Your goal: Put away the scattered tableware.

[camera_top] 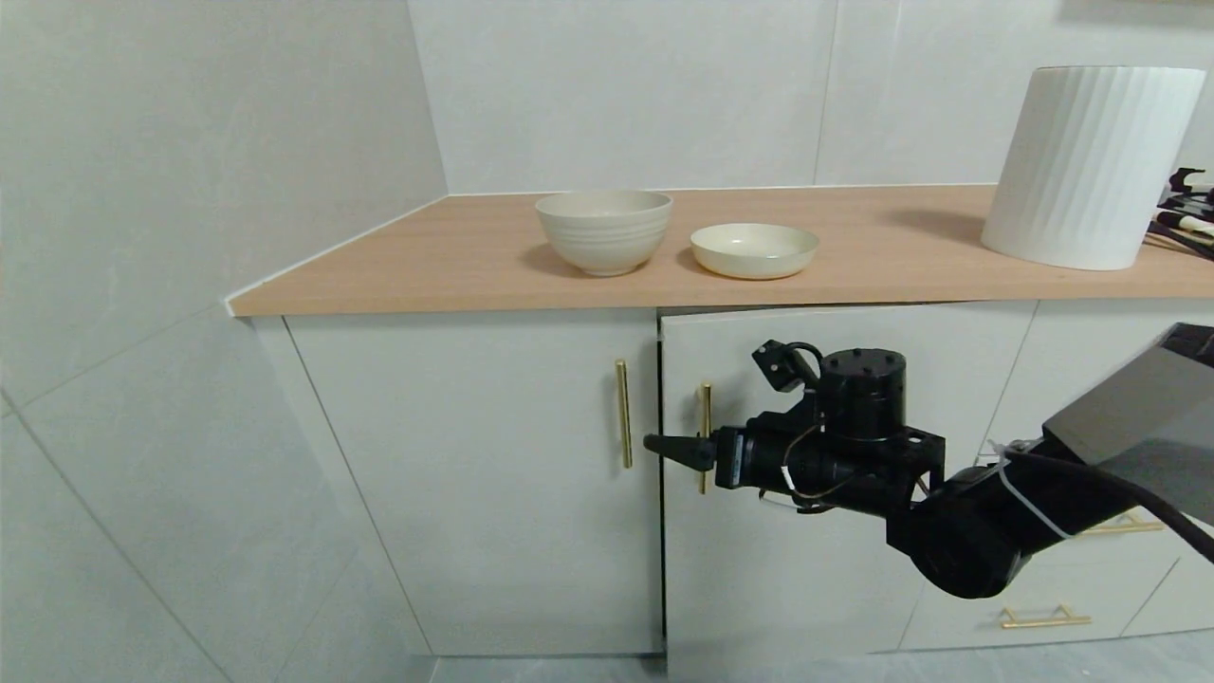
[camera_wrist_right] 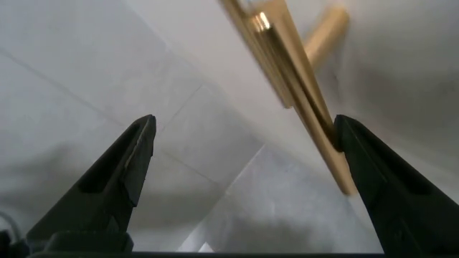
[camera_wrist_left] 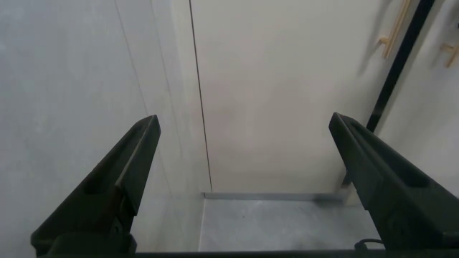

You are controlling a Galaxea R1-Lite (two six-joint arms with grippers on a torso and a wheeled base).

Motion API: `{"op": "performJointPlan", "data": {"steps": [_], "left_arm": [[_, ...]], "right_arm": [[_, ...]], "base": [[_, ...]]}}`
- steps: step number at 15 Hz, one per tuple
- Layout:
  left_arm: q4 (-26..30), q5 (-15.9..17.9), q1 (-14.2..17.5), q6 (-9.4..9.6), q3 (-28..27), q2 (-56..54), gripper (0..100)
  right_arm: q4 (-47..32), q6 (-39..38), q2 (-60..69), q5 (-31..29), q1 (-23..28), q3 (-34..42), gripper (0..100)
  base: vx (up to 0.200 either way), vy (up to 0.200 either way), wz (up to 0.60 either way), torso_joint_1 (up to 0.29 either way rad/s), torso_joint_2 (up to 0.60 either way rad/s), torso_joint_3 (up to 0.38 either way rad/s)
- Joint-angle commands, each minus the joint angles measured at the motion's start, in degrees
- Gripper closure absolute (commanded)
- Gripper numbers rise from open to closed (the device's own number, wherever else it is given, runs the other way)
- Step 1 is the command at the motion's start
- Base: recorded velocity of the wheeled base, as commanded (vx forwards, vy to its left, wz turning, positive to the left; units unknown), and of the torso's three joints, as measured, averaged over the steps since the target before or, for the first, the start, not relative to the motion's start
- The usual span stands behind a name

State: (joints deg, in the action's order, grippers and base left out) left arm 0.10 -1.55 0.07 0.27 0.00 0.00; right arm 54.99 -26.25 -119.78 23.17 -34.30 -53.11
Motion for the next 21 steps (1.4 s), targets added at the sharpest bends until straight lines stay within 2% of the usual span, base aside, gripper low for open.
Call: {"op": "performJointPlan", "data": {"steps": [1,9,12,15,17,18,19,20,21], "left_arm": [[0.0,0.0,0.0,0.0,0.0,0.0,0],[0.0,0.0,0.0,0.0,0.0,0.0,0],[0.0,0.0,0.0,-0.44,0.0,0.0,0],[-0.3,-0.3,0.0,-0.44,0.0,0.0,0],[-1.4,1.0,0.0,-0.53,-3.6,0.0,0],[-0.4,4.0,-0.1,-0.53,-6.0,0.1,0],[3.1,10.9,-0.2,-0.8,-9.1,0.8,0],[6.5,16.1,-0.4,-2.03,-11.6,2.4,0],[10.6,26.0,-0.6,-6.42,-16.7,6.2,0]], "right_arm": [[0.2,0.0,5.1,3.8,0.0,4.4,0],[0.5,0.3,17.2,10.2,0.0,19.7,0],[4.6,0.1,19.5,10.8,0.0,25.3,0],[7.1,0.1,19.4,10.8,0.0,27.3,0],[7.1,0.1,19.5,10.8,0.0,27.6,0],[7.1,0.1,19.7,10.8,0.0,27.6,0],[7.1,0.1,19.9,10.8,0.0,27.7,0],[7.1,0.1,20.1,10.8,0.0,28.0,0],[7.1,0.2,20.1,10.8,0.0,28.1,0]], "base": [[0.0,0.0,0.0,0.0,0.0,0.0],[0.0,0.0,0.0,0.0,0.0,0.0],[0.0,0.0,0.0,0.0,0.0,0.0],[0.0,0.0,0.0,0.0,0.0,0.0],[0.0,0.0,0.0,0.0,0.0,0.0],[0.0,0.0,0.0,0.0,0.0,0.0],[0.0,0.0,0.0,0.0,0.0,0.0],[0.0,0.0,0.0,0.0,0.0,0.0],[0.0,0.0,0.0,0.0,0.0,0.0]]}}
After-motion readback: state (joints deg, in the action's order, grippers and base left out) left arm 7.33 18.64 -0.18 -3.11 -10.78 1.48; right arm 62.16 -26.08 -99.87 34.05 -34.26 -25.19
